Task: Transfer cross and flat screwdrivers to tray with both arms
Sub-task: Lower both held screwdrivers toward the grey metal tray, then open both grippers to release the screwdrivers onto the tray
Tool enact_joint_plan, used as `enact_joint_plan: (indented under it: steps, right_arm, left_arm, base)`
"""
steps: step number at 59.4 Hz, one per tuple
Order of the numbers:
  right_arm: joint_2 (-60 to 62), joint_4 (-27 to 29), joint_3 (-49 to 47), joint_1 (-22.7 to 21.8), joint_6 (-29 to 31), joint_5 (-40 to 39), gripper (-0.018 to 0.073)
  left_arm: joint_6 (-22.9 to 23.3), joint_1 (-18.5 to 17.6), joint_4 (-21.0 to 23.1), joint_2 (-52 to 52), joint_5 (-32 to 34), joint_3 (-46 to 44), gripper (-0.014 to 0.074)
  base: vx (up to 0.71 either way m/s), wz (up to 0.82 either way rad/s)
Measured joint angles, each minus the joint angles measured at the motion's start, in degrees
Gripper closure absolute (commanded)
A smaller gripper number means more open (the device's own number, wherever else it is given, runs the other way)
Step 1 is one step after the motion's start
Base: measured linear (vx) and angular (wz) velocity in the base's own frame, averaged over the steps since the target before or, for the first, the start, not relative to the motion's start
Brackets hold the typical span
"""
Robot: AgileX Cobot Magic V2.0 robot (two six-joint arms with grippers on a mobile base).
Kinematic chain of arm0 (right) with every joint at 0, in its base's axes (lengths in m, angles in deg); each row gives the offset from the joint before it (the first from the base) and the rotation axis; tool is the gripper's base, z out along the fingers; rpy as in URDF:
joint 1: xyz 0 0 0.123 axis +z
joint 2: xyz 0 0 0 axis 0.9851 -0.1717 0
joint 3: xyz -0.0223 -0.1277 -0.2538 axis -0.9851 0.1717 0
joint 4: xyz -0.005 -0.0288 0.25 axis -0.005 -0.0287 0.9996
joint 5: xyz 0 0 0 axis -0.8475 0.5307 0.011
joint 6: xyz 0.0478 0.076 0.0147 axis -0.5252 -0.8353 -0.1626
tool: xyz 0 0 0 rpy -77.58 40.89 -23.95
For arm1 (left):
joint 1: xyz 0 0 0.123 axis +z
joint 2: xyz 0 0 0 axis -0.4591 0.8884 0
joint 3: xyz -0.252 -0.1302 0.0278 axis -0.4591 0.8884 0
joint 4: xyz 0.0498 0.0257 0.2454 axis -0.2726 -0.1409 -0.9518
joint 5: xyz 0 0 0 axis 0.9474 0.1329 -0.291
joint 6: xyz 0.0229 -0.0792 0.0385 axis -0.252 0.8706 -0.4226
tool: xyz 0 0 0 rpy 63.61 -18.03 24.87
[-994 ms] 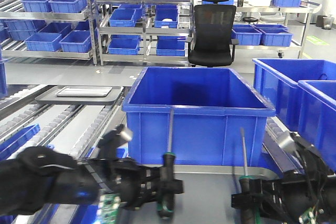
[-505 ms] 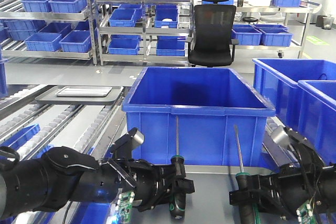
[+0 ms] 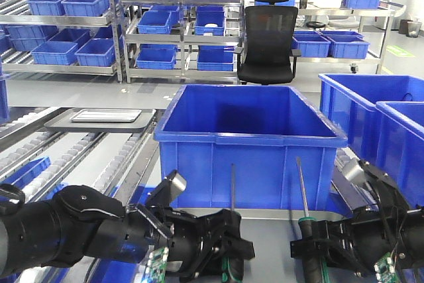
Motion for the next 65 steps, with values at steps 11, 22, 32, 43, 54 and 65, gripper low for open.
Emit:
enact_joint_plan:
  steps: [11, 22, 32, 43, 54, 65]
  right_arm:
    - [0.0, 0.0, 0.0, 0.0, -0.1, 0.1, 0.0446]
    - [0.0, 0.0, 0.0, 0.0, -0.1, 0.4, 0.0255]
    - [0.0, 0.0, 0.0, 0.0, -0.1, 0.6, 0.0087]
    - [0.0, 0.0, 0.0, 0.0, -0.1, 1.1, 0.0025]
    - [0.0, 0.0, 0.0, 0.0, -0.1, 1.6, 0.0026]
    - [0.0, 0.0, 0.0, 0.0, -0.1, 2.2, 0.0026]
  left_arm:
    - [2.4, 0.0, -4.4, 0.0, -1.2, 0.0, 0.0468]
    - [2.6, 0.0, -6.0, 0.0, -1.4, 0.0, 0.0327]
    - [2.7, 0.0, -6.2, 0.0, -1.7, 0.0, 0.0212]
    - [2.8, 0.0, -6.4, 0.0, -1.7, 0.0, 0.0164]
    - [2.8, 0.0, -6.6, 0.0, -1.6, 0.0, 0.0164]
    - [2.8, 0.0, -7.0, 0.0, -1.6, 0.0, 0.016]
  base:
    - [0.0, 0.0]
    - [0.0, 0.0]
    - [0.0, 0.0]
    - [0.0, 0.0]
    - [0.0, 0.0]
    - [0.0, 0.0]
